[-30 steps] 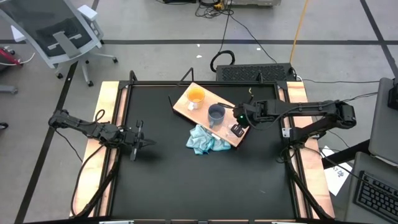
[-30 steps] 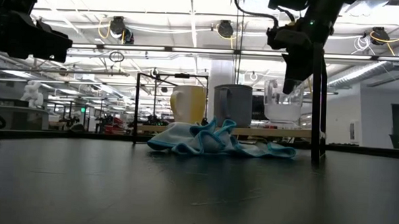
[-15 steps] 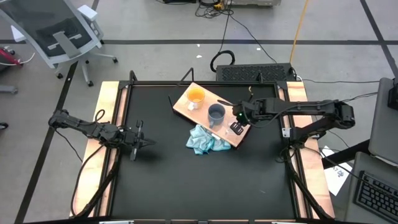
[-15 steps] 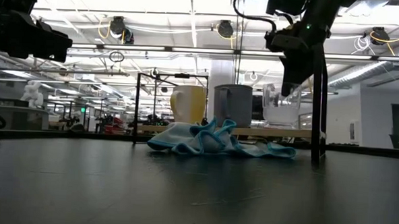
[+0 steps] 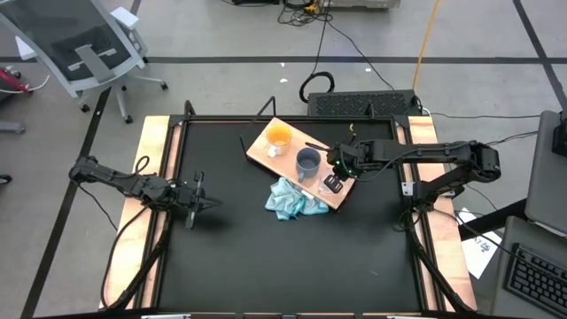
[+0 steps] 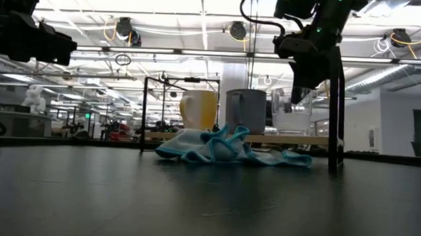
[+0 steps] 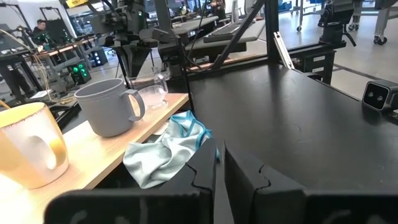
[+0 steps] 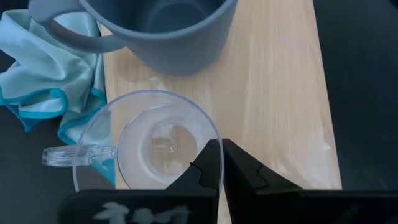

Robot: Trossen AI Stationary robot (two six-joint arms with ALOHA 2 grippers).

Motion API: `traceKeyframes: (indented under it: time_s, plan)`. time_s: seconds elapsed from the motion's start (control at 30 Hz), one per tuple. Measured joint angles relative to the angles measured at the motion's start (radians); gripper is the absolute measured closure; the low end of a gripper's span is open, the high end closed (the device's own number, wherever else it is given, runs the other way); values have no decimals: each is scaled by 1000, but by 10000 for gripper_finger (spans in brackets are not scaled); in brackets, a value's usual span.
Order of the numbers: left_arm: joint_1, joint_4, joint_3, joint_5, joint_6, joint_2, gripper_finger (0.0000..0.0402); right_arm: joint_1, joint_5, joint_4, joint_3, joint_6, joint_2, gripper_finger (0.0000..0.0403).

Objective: Stack small to large cups/mugs on shelf
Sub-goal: Put the transparent mug on the shelf

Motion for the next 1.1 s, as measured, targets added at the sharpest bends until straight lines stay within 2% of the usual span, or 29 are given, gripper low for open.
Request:
traceKeyframes:
  time_s: [0.3,0.73,1.1]
  plan:
    - [0,-11,2,0,0,0,371,0,0,17,12,15,3,396]
    - [0,-14,2,1,-2,5,371,0,0,17,11,52,4,308]
    - [0,-15,2,1,-4,5,371,0,-1,28,12,42,4,278]
